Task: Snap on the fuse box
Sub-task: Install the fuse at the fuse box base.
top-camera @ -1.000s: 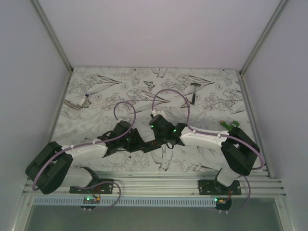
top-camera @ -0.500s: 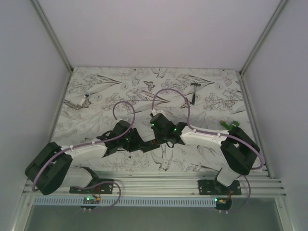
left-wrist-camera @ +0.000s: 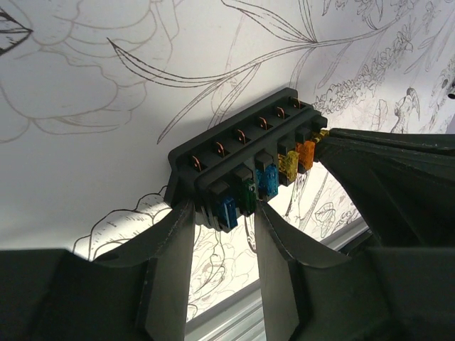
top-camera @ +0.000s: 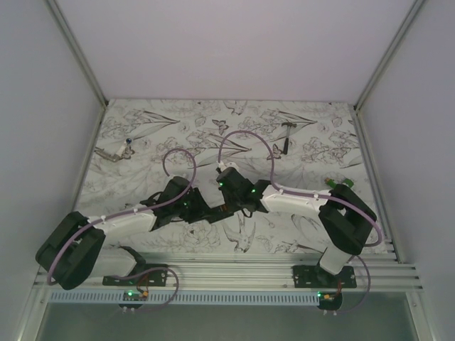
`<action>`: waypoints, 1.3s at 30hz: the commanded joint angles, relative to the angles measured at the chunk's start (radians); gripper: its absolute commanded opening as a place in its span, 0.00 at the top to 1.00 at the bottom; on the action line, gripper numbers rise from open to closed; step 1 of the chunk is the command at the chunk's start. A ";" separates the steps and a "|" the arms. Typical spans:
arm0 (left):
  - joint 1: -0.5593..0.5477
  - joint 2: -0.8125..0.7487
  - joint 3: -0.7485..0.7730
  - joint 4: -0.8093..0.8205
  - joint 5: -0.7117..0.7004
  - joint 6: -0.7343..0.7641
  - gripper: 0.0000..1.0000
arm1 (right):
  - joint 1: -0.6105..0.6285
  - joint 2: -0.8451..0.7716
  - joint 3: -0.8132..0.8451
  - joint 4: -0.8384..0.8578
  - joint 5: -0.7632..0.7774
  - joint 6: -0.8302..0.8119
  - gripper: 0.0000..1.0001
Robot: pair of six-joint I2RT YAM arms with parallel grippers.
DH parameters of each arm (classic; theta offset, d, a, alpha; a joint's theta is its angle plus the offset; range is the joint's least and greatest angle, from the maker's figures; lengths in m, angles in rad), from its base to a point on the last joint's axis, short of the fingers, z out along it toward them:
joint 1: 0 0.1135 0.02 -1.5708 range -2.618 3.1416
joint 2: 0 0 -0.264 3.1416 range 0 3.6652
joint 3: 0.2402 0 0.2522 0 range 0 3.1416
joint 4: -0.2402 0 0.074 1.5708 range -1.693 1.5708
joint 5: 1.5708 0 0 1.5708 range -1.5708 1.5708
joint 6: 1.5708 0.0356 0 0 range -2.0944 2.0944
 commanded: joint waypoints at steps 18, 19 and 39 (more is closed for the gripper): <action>0.027 -0.033 -0.036 -0.122 -0.045 0.056 0.65 | 0.039 0.293 -0.059 -0.325 -0.047 0.034 1.00; 0.027 -0.044 -0.036 -0.123 -0.048 0.059 0.65 | 0.039 0.303 -0.055 -0.334 -0.044 0.035 1.00; 0.033 -0.083 -0.019 -0.144 -0.024 0.115 0.59 | 0.046 0.049 0.032 -0.323 -0.001 0.052 0.99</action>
